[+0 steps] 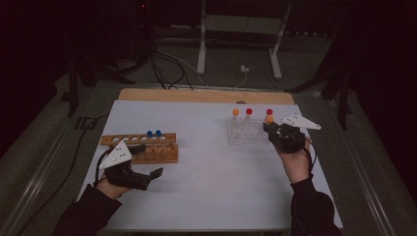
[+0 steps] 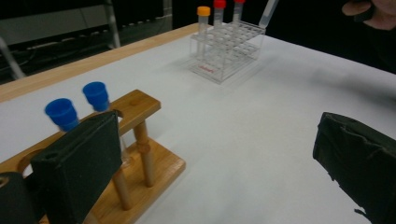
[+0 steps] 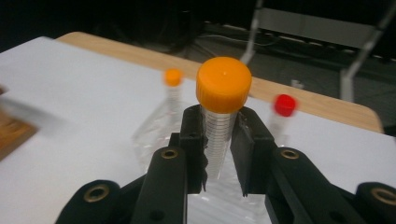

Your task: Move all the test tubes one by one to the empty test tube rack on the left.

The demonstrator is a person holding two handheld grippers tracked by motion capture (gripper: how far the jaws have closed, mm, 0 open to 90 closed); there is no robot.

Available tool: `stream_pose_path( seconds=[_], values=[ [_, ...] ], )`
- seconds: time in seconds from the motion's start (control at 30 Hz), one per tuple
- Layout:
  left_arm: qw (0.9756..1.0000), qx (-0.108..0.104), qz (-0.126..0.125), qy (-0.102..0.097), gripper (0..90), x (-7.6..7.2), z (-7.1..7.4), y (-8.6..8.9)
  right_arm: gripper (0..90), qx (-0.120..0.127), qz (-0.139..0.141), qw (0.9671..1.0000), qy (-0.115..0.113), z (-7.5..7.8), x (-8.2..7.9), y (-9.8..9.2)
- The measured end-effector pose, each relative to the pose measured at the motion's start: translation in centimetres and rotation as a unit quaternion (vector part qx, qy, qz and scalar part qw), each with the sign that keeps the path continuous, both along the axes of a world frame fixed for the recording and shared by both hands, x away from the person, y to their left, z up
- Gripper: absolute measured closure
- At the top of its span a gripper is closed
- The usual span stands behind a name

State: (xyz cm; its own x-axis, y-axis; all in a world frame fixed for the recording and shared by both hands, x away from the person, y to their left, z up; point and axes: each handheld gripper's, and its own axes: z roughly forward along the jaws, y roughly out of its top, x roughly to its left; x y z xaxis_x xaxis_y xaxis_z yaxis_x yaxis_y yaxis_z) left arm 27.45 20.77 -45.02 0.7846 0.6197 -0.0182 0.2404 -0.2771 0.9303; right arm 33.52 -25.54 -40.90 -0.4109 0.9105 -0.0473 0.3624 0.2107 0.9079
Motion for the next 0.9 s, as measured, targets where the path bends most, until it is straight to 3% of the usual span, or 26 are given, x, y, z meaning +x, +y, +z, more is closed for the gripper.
stream_pose_path(
  seconds=[0.2,0.53,0.9],
  values=[
    [0.9999,0.005,-0.013,-0.004,2.1,-0.3,0.4,-0.7,74.5,-0.013,0.05,0.9986,0.011,-0.5,-1.1,2.0],
    [0.9991,0.003,-0.042,-0.01,2.1,-0.5,1.3,-2.1,74.5,-0.031,0.119,0.9921,0.026,-1.3,-2.6,5.7],
    [0.9963,-0.003,-0.085,-0.012,3.4,-0.5,2.2,-4.5,74.5,-0.058,0.201,0.9767,0.046,-2.9,-4.4,10.0]
  ],
)
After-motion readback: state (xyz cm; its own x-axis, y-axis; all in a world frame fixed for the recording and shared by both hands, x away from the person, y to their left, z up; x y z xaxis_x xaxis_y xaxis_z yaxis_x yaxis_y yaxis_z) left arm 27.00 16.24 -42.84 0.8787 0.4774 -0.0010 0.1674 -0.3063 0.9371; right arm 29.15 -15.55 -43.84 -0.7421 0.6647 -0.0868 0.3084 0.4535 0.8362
